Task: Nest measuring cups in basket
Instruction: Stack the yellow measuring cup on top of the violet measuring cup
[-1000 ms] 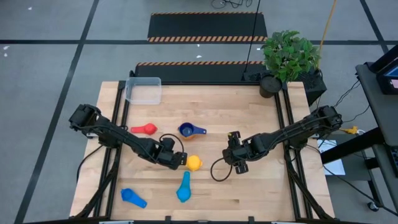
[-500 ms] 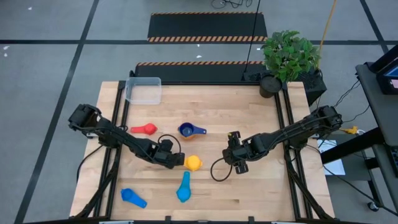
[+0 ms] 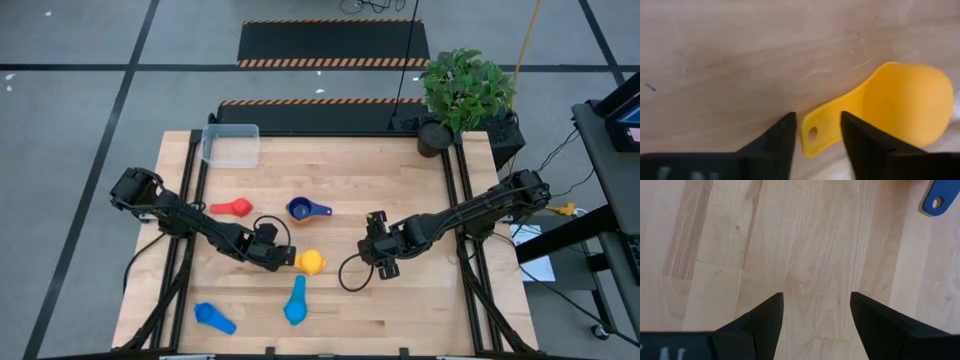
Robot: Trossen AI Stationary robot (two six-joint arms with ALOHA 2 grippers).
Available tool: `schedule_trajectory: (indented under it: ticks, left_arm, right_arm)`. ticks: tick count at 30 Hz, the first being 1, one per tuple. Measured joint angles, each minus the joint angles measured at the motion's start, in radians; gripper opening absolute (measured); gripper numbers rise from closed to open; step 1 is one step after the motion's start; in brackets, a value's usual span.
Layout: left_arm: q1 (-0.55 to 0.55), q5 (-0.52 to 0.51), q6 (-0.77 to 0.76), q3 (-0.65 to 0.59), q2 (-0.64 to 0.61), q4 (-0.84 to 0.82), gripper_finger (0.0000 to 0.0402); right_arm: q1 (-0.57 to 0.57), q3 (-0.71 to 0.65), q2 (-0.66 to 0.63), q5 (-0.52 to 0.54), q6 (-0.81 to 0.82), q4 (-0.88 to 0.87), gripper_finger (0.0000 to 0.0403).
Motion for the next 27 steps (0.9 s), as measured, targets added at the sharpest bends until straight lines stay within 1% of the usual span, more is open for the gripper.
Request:
schedule_trajectory:
  ticks: [5,7,9,11,17,22,27]
  left_arm:
    - [0.007,-0.007,0.154,-0.001,0.002,0.007,0.0045]
    - [0.016,0.002,0.256,0.001,-0.001,0.017,0.0016]
    - [0.024,0.013,0.349,0.002,-0.002,0.022,0.0013]
    - [0.033,0.017,0.419,0.002,-0.001,0.035,0.0019]
    - [0.056,0.027,0.622,0.0,-0.017,0.166,0.0007]
    - [0.071,0.023,0.693,0.0,-0.06,0.223,0.0009]
    - [0.066,-0.003,0.72,0.0,-0.101,0.216,0.0007]
  right_arm:
    - [0.0,0.0,0.0,0.0,0.0,0.0,0.0224]
    - [0.0,0.0,0.0,0.0,0.0,0.0,0.0224]
    - [0.0,0.0,0.0,0.0,0.0,0.0,0.0224]
    - [0.0,0.0,0.0,0.0,-0.004,0.0,0.0224]
    - [0.0,0.0,0.0,0.0,-0.018,0.0,0.0224]
    - [0.0,0.0,0.0,-0.004,-0.007,-0.007,0.0224]
    - [0.0,0.0,0.0,-0.054,0.011,-0.035,0.0224]
